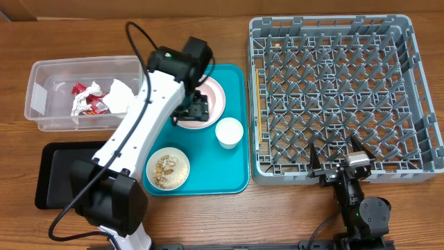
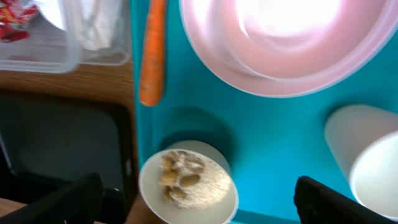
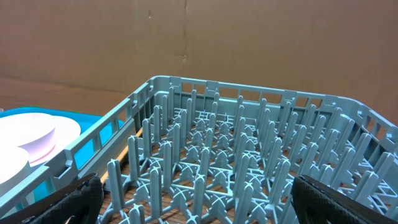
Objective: Sort waste into correct bins and load items into the dishwasher
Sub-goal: 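Move the left gripper back over the orange carrot on the teal tray, then lower the left gripper and grasp the orange carrot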
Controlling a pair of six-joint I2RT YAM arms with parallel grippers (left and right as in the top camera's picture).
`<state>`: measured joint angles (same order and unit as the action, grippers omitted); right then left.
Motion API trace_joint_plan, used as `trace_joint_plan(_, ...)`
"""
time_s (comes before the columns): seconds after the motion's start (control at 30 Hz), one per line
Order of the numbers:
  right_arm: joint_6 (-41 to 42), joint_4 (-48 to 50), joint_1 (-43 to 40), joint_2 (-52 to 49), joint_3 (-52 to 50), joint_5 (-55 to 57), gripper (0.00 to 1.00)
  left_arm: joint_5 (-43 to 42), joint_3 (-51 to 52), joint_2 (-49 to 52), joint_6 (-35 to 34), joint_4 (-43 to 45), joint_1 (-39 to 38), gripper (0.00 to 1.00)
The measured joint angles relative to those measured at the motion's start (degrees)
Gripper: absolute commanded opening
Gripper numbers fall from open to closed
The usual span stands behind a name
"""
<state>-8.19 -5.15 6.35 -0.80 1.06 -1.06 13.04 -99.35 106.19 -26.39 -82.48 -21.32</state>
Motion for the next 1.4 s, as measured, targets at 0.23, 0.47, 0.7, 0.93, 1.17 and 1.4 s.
trace_joint_plan(0.23,0.0,0.0,0.0,0.0,0.0,0.0,1.00,2.1,0.0,0.3,2.7,3.1,3.9,0.67)
trace_joint_plan(0.47,0.0,0.0,0.0,0.0,0.0,0.0,1.00,3.3,1.8,1.4,4.1,6.5,7.5,0.48)
trace_joint_plan(0.7,0.0,0.0,0.0,0.0,0.0,0.0,1.00,3.9,7.0,1.6,4.3,10.7,11.7,0.49)
trace_joint_plan(0.93,0.0,0.0,0.0,0.0,0.0,0.0,1.00,1.9,14.4,1.7,8.5,17.3,12.0,0.50)
trace_joint_plan(1.17,0.0,0.0,0.0,0.0,0.0,0.0,1.00,1.5,18.4,1.8,10.1,22.0,12.0,0.53)
trace_joint_plan(1.4,0.0,0.0,0.0,0.0,0.0,0.0,1.00,1.5,21.0,1.8,10.1,24.7,12.0,0.52)
